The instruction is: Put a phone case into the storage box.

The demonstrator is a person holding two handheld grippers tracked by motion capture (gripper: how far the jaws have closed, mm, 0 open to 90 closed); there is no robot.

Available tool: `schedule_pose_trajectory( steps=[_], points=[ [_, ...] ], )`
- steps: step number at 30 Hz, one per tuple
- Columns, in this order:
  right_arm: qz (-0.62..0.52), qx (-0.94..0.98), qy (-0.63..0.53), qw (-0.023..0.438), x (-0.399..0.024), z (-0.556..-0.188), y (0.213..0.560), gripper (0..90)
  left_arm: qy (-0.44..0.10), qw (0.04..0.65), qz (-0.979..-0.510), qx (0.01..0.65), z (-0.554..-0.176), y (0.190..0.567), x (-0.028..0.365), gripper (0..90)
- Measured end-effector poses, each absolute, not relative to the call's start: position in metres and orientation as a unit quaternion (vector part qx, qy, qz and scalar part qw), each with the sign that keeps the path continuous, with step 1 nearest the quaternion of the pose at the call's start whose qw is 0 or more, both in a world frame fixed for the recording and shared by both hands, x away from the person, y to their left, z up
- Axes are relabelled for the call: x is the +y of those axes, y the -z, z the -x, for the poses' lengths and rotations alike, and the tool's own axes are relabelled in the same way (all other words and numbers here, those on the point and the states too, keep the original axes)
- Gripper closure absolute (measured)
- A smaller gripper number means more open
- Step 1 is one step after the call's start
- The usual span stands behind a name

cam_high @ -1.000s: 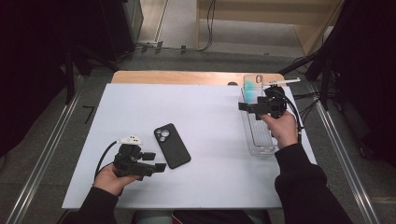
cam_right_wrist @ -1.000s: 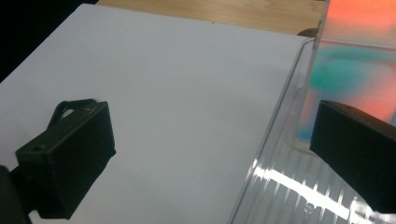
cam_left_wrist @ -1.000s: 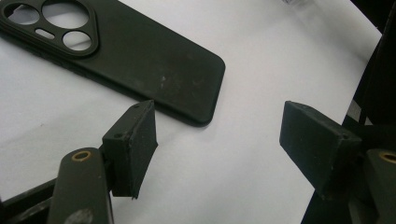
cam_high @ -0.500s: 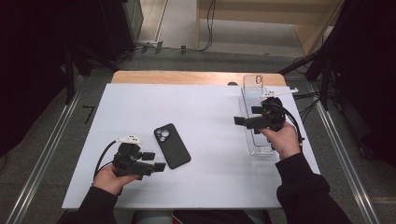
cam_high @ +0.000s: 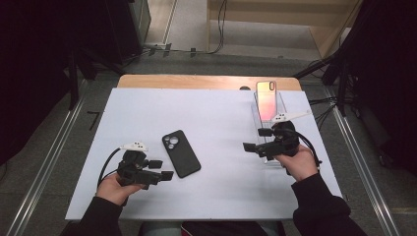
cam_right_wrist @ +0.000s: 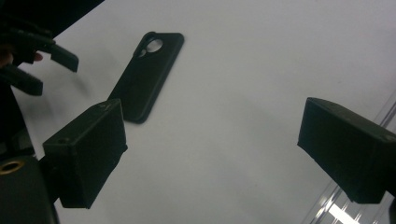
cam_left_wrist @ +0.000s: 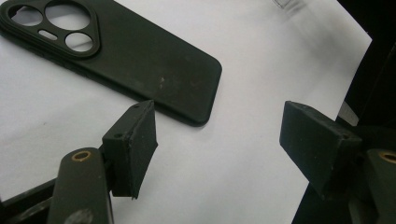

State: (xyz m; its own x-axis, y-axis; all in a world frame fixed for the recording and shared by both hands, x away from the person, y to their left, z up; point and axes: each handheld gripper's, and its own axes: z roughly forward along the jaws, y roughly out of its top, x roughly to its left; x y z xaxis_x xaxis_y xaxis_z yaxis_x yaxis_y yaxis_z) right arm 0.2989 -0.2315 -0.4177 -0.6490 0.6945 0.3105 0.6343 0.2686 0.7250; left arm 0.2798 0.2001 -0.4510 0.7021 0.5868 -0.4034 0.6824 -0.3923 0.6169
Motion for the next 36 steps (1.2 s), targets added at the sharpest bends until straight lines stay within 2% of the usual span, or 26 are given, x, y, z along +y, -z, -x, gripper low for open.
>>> schedule_pose_trajectory(
  steps=[4, 24, 36],
  points=[
    [-0.405, 0.802, -0.439, 0.034, -0.232, -0.285, 0.423, 12.7, 0.06, 0.402, -0.831, 0.38, -0.279, 0.45, 0.201, 27.7],
    [-0.363, 0.829, -0.426, 0.006, -0.236, -0.243, 0.458, 12.7, 0.063, 0.412, -0.83, 0.371, -0.276, 0.45, 0.206, 27.8],
    [-0.367, 0.827, -0.426, 0.006, -0.231, -0.247, 0.457, 12.7, 0.068, 0.416, -0.827, 0.372, -0.278, 0.451, 0.208, 27.7]
  ],
)
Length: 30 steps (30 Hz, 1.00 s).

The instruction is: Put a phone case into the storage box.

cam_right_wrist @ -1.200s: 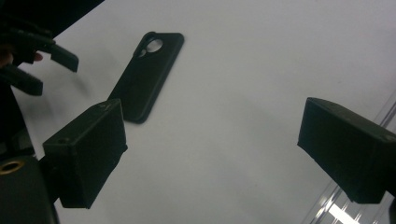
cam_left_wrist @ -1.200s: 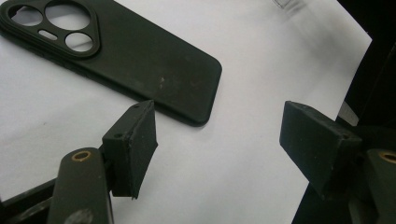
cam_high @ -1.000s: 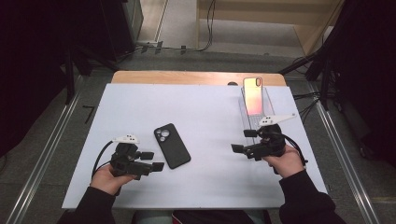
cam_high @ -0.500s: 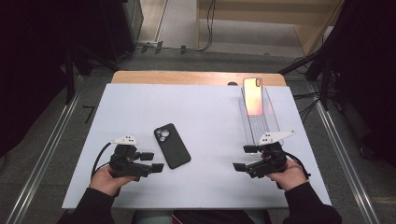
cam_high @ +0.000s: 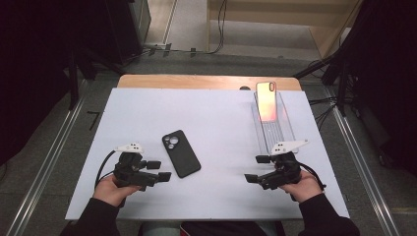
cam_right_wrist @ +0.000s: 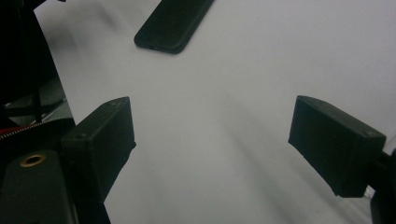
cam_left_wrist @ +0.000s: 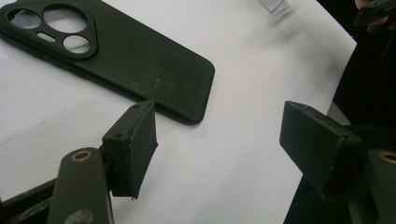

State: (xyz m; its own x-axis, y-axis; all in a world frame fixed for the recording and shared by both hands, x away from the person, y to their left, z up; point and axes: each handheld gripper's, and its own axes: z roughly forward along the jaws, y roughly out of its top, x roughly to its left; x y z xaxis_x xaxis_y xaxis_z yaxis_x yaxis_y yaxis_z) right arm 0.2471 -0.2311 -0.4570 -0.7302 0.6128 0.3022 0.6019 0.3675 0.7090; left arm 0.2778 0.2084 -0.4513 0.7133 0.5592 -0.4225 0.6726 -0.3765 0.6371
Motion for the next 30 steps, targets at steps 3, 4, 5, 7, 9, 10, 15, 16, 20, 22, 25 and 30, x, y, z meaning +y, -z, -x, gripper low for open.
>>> schedule_pose_trajectory(
  steps=[3, 4, 5, 7, 9, 10, 15, 16, 20, 22, 25, 30],
  points=[
    [-0.372, 0.82, -0.434, 0.004, -0.229, -0.25, 0.455, 12.6, 0.07, 0.418, -0.824, 0.376, -0.28, 0.451, 0.209, 27.7],
    [-0.375, 0.818, -0.436, 0.002, -0.229, -0.252, 0.455, 12.6, 0.071, 0.419, -0.824, 0.375, -0.28, 0.451, 0.209, 27.8],
    [-0.381, 0.815, -0.437, 0.0, -0.229, -0.253, 0.455, 12.6, 0.071, 0.419, -0.824, 0.375, -0.28, 0.451, 0.208, 27.8],
    [-0.387, 0.814, -0.434, -0.001, -0.229, -0.254, 0.454, 12.5, 0.07, 0.418, -0.825, 0.375, -0.28, 0.451, 0.208, 27.7],
    [-0.39, 0.814, -0.43, 0.002, -0.228, -0.255, 0.454, 12.5, 0.069, 0.417, -0.826, 0.373, -0.28, 0.45, 0.207, 27.8],
    [-0.392, 0.814, -0.429, 0.003, -0.228, -0.255, 0.454, 12.5, 0.07, 0.417, -0.826, 0.374, -0.279, 0.45, 0.207, 27.7],
    [-0.399, 0.81, -0.429, 0.009, -0.225, -0.254, 0.452, 12.4, 0.071, 0.416, -0.825, 0.376, -0.279, 0.45, 0.208, 27.7],
    [-0.401, 0.809, -0.429, 0.011, -0.224, -0.254, 0.451, 12.4, 0.071, 0.416, -0.825, 0.376, -0.279, 0.45, 0.208, 27.7],
    [-0.409, 0.803, -0.433, 0.019, -0.222, -0.254, 0.449, 12.4, 0.071, 0.418, -0.824, 0.375, -0.279, 0.45, 0.207, 27.7],
    [-0.414, 0.802, -0.431, 0.027, -0.222, -0.253, 0.448, 12.4, 0.071, 0.418, -0.825, 0.375, -0.279, 0.45, 0.207, 27.8],
    [-0.417, 0.799, -0.432, 0.033, -0.221, -0.255, 0.448, 11.0, 0.071, 0.417, -0.825, 0.374, -0.28, 0.449, 0.207, 27.8],
    [-0.418, 0.798, -0.432, 0.038, -0.215, -0.257, 0.446, 10.9, 0.07, 0.416, -0.826, 0.373, -0.281, 0.449, 0.206, 27.7]
  ],
)
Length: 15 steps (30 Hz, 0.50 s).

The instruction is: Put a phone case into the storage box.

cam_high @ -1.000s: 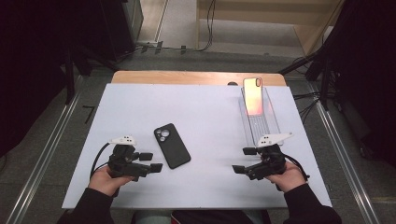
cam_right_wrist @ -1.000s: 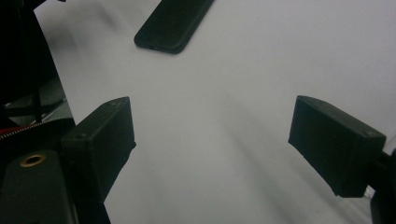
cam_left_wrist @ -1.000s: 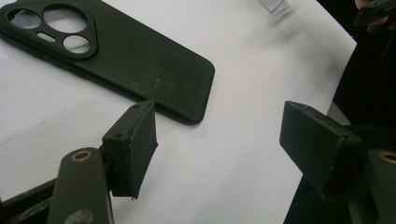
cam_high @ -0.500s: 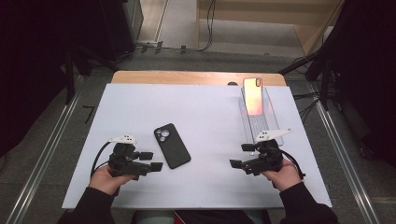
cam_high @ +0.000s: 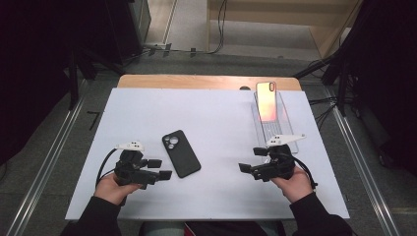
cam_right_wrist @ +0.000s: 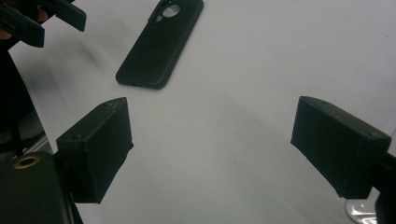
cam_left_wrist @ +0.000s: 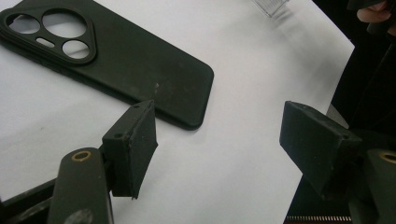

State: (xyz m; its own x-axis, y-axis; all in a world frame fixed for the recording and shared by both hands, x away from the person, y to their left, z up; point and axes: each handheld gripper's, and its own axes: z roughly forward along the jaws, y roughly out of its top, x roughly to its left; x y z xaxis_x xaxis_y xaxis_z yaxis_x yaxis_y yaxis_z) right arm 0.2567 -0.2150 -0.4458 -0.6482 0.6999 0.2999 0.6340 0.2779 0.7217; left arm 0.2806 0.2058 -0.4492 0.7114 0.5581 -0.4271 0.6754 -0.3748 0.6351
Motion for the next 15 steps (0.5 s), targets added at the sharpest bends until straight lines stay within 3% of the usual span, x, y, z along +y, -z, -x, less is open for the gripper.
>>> schedule_pose_trajectory(
  steps=[15],
  points=[
    [-0.429, 0.787, -0.442, 0.04, -0.21, -0.268, 0.443, 7.0, 0.069, 0.416, -0.825, 0.376, -0.284, 0.448, 0.206, 27.7]
  ],
)
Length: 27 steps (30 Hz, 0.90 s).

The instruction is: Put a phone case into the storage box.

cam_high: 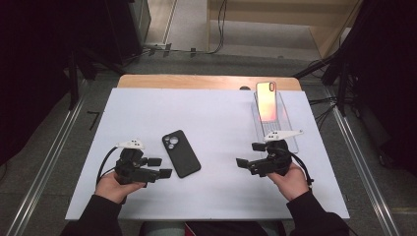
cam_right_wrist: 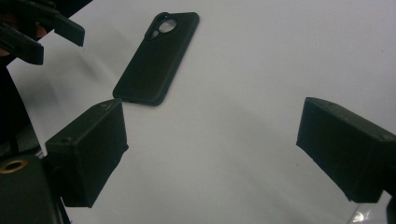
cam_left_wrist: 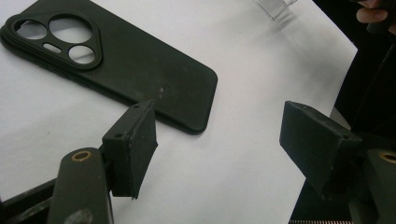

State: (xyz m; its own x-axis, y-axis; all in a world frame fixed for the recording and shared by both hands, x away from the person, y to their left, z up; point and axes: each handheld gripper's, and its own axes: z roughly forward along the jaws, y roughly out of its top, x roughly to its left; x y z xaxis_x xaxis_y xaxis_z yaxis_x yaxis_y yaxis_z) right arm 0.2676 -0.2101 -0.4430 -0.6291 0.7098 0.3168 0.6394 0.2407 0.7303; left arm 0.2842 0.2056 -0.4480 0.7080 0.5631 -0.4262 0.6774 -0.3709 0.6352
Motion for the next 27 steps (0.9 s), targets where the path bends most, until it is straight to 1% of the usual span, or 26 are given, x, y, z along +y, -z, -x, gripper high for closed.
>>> schedule_pose_trajectory(
  steps=[11, 17, 27],
  points=[
    [-0.422, 0.793, -0.436, 0.046, -0.202, -0.276, 0.438, 7.0, 0.073, 0.419, -0.821, 0.38, -0.286, 0.447, 0.207, 27.7],
    [-0.419, 0.8, -0.426, 0.063, -0.194, -0.278, 0.434, 7.0, 0.077, 0.419, -0.821, 0.38, -0.287, 0.447, 0.208, 27.8],
    [-0.427, 0.796, -0.426, 0.058, -0.182, -0.286, 0.433, 7.1, 0.08, 0.42, -0.821, 0.379, -0.288, 0.447, 0.21, 27.8]
  ],
)
